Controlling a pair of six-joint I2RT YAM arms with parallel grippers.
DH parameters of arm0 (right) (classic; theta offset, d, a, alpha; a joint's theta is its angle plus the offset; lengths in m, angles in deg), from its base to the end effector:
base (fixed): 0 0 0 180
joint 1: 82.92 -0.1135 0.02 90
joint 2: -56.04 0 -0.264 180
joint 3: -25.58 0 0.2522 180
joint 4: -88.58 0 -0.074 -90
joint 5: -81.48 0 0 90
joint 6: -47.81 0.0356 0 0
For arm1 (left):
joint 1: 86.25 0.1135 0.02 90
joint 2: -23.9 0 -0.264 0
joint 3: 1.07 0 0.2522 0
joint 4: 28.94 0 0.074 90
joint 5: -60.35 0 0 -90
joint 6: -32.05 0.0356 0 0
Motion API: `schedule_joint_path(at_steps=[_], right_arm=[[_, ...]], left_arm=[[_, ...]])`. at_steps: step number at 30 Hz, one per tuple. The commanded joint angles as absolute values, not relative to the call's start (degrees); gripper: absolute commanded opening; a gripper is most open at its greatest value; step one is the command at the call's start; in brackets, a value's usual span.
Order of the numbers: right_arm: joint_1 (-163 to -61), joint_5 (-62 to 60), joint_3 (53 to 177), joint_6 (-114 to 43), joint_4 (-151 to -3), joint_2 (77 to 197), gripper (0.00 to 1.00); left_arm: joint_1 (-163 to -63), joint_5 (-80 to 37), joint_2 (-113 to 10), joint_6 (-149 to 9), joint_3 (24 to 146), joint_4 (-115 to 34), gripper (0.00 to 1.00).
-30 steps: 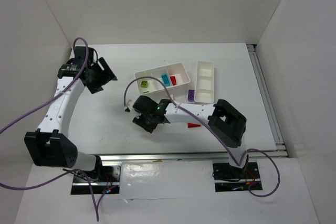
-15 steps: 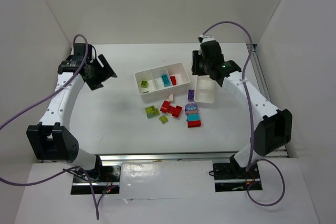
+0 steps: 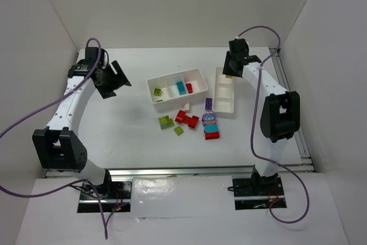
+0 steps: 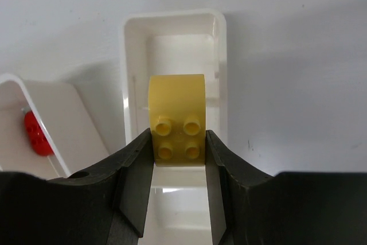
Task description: Sort the legos into containers by color
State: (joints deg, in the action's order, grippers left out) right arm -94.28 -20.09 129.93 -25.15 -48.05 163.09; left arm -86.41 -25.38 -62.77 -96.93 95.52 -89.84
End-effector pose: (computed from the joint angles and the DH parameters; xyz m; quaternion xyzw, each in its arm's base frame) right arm 0.4179 0.0767 0.2756 0.0834 0.9197 0.0007 0.3837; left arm 0.3220 -0.0035 0.3354 -0.3013 0.8925 -0.1449 0.3027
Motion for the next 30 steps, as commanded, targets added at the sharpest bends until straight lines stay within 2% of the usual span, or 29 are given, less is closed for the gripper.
schedule_joint_path(at_steps=[1,5,9,10,11,14,18,21,25,29,30], right_arm=[[-94.35,-20.56,134.87,-26.54,-51.03,167.03,0.27],[-94.35,-22.58,137.07,-29.09,-52.17,169.59,0.28],[-94.35,-22.06,139.79,-29.62,-52.78,173.36,0.35],[-94.35,-22.05,139.80,-29.62,-52.26,173.38,0.40],[-94.35,-22.05,139.80,-29.62,-52.26,173.98,0.54],[-94.35,-22.05,139.80,-29.62,-53.84,173.99,0.71],[-94.35,-22.75,140.50,-29.62,-53.22,172.77,0.72],[-94.87,-24.42,140.16,-29.62,-52.34,169.70,0.69],[-95.40,-23.90,133.58,-29.09,-54.19,158.74,0.69],[-98.47,-22.05,124.45,-29.09,-51.22,150.80,0.73],[-100.91,-22.05,123.03,-28.31,-50.24,149.40,0.94]], left_arm=[[-86.77,-24.38,-64.77,-95.74,98.29,-88.67,0.85],[-87.29,-24.38,-66.10,-95.74,98.83,-88.67,0.85],[-87.30,-24.38,-66.63,-95.74,99.35,-88.67,0.85],[-87.30,-24.38,-67.15,-95.74,99.35,-88.67,0.85],[-87.30,-24.38,-67.15,-95.74,99.87,-88.67,0.85],[-87.83,-24.38,-67.68,-95.74,100.49,-88.67,0.85],[-88.35,-24.38,-68.73,-95.74,101.11,-88.67,0.85],[-88.88,-24.90,-68.74,-95.74,101.64,-88.67,0.85],[-90.20,-26.92,-68.74,-94.52,101.64,-88.67,0.85],[-91.43,-28.33,-68.21,-93.89,101.64,-88.67,0.85],[-92.04,-28.33,-68.21,-93.89,101.64,-88.67,0.85]])
